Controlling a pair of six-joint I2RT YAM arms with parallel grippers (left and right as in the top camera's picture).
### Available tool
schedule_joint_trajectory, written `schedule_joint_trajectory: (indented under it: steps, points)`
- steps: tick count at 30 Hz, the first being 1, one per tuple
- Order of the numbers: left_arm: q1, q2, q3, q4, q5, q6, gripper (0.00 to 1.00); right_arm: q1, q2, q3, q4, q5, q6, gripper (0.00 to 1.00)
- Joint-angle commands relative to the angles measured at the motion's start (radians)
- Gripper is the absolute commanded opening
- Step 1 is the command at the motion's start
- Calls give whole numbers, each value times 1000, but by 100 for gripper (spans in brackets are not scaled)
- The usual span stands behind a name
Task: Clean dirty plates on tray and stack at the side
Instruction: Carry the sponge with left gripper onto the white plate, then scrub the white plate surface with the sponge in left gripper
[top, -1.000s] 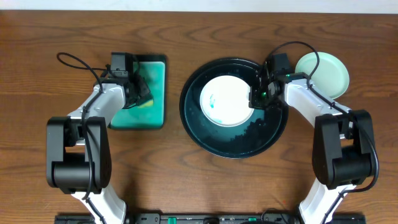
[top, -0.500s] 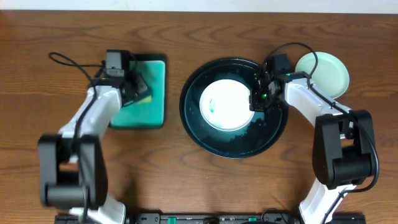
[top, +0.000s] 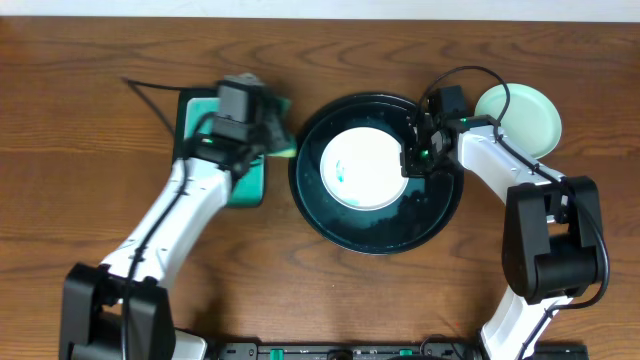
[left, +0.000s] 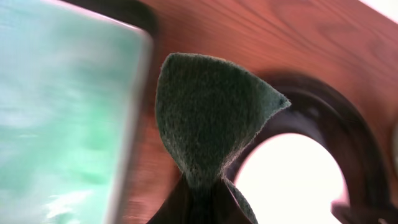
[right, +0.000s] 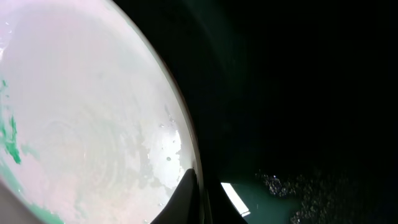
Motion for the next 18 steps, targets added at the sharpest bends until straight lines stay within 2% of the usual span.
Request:
schedule_joint_trajectory:
  steps: [1, 6, 11, 18]
  points:
    - [-97, 36, 3, 55, 17, -38, 7, 23, -1, 1, 8, -1, -16, 4]
    - [-197, 126, 3, 174, 16, -119, 7, 33, -1, 1, 10, -1, -13, 6]
    - [-264, 259, 3, 293, 13, -236, 7, 33, -1, 1, 3, -1, -13, 2]
    - [-294, 391, 3, 333, 2, -224, 7, 37, -1, 1, 3, 3, -13, 1]
